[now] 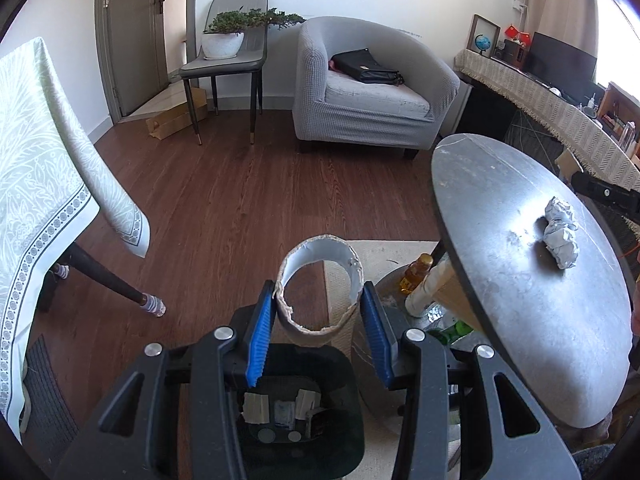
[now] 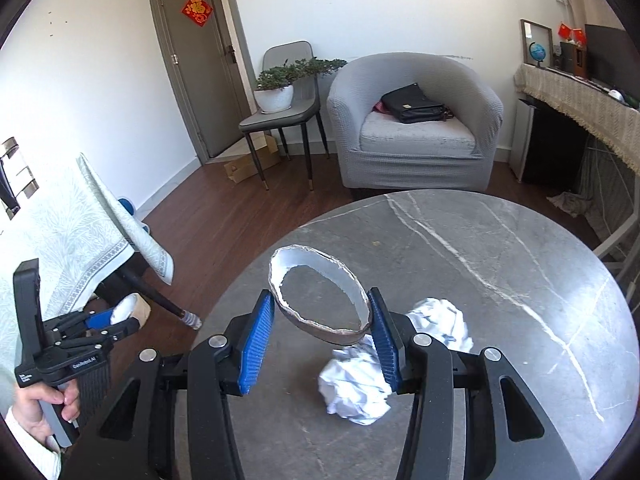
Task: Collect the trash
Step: 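Lift and carry both tape cores over the green bin, then open both grippers to drop the tape cores into the bin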
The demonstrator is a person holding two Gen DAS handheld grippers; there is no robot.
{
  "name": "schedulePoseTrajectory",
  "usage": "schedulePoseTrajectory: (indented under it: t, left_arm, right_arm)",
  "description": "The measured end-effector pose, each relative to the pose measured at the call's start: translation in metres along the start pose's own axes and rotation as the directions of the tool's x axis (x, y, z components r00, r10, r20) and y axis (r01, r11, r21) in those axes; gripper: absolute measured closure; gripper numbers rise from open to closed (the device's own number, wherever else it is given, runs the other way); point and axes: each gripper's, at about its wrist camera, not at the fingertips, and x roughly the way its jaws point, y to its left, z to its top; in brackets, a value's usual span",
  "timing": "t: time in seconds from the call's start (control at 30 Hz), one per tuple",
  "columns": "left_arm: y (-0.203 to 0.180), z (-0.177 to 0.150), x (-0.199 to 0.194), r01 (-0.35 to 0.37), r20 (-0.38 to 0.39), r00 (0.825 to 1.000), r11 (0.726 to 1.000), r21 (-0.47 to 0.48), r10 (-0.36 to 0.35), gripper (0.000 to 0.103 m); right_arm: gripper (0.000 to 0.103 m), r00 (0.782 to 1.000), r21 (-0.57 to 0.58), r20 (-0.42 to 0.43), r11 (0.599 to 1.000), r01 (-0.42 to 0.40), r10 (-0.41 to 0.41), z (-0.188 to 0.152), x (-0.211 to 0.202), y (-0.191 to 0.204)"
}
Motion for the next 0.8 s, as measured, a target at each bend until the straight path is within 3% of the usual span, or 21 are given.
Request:
schedulePoseTrajectory:
  t: [0.47, 0.8]
  left_arm:
    - [0.042, -0.041, 0.026, -0.043, -0.162, 0.986, 0.999, 0.025, 0.047, 0.058]
    - [0.066, -0.081, 0.061, -0.064, -0.325, 0.942, 0.996, 0.057, 0.079, 0.058]
  right_arm:
    - [0.055, 0.990, -0.118, -0.052, 0.984, -0.137, 0.131, -0.002, 0.033, 0.100]
    - [0.055, 0.973, -0.168, -0.125, 0.963, -0.212, 0.192, -0.012, 0.068, 0.162]
